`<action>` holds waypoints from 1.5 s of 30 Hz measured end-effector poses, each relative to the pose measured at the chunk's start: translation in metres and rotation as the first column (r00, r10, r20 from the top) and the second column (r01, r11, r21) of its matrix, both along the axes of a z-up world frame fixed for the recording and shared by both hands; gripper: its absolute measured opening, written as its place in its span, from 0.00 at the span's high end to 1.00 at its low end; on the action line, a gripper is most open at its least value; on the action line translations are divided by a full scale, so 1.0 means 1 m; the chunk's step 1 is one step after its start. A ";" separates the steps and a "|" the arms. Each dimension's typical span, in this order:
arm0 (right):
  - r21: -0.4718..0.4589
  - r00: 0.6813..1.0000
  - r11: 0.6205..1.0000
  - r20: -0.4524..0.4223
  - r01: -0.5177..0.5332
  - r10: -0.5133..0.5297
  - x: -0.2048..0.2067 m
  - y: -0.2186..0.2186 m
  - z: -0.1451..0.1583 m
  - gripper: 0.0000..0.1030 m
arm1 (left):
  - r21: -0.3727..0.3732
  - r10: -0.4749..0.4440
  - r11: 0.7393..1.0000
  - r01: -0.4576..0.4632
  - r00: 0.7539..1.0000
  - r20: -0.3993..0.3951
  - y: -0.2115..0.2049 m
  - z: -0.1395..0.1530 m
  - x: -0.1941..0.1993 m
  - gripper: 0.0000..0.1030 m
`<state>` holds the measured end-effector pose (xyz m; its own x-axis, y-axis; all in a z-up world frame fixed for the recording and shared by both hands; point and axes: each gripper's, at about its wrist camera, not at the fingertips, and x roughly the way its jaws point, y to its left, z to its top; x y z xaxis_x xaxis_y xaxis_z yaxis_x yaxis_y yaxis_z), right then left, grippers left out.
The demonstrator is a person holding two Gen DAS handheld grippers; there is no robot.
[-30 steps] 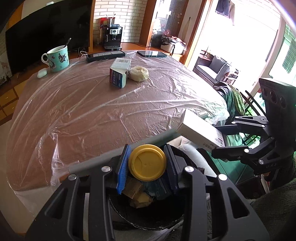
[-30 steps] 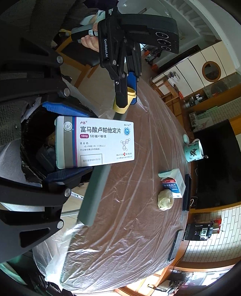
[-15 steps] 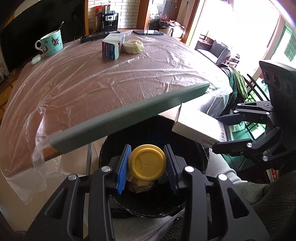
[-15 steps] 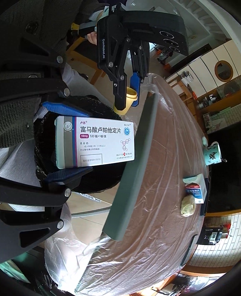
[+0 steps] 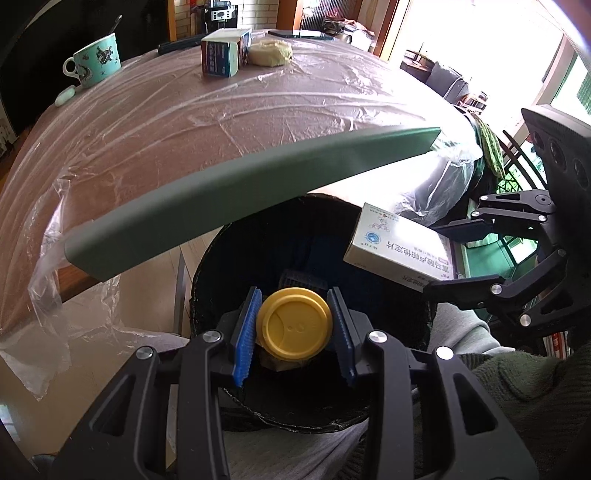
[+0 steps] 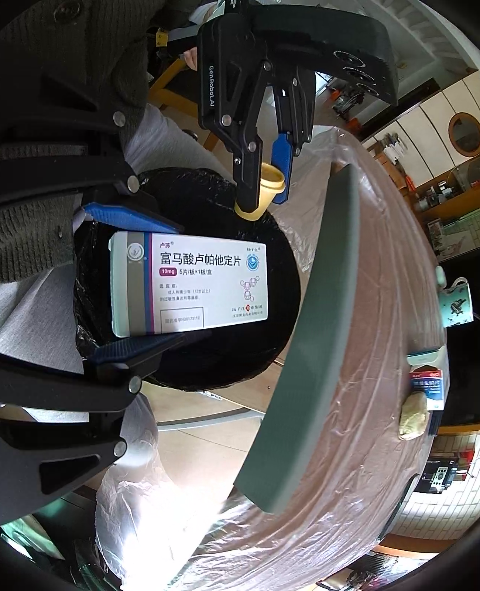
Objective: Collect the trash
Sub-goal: 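Open the left tool to drop the yellow cup while the right tool releases the medicine box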
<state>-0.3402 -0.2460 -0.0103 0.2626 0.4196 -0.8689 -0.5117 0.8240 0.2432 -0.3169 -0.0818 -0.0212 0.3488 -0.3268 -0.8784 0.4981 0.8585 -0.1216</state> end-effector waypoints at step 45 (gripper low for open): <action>0.068 0.957 0.994 0.272 0.081 -0.097 0.001 -0.035 0.073 0.03 | -0.122 -0.087 0.987 0.108 0.983 0.165 0.014 0.063 -0.014 0.13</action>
<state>-0.3397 -0.2813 0.0632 0.5264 0.4291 -0.7340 -0.4904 0.8585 0.1501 -0.3310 -0.0675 0.0423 0.4408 -0.4735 -0.7625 0.6004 0.7870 -0.1416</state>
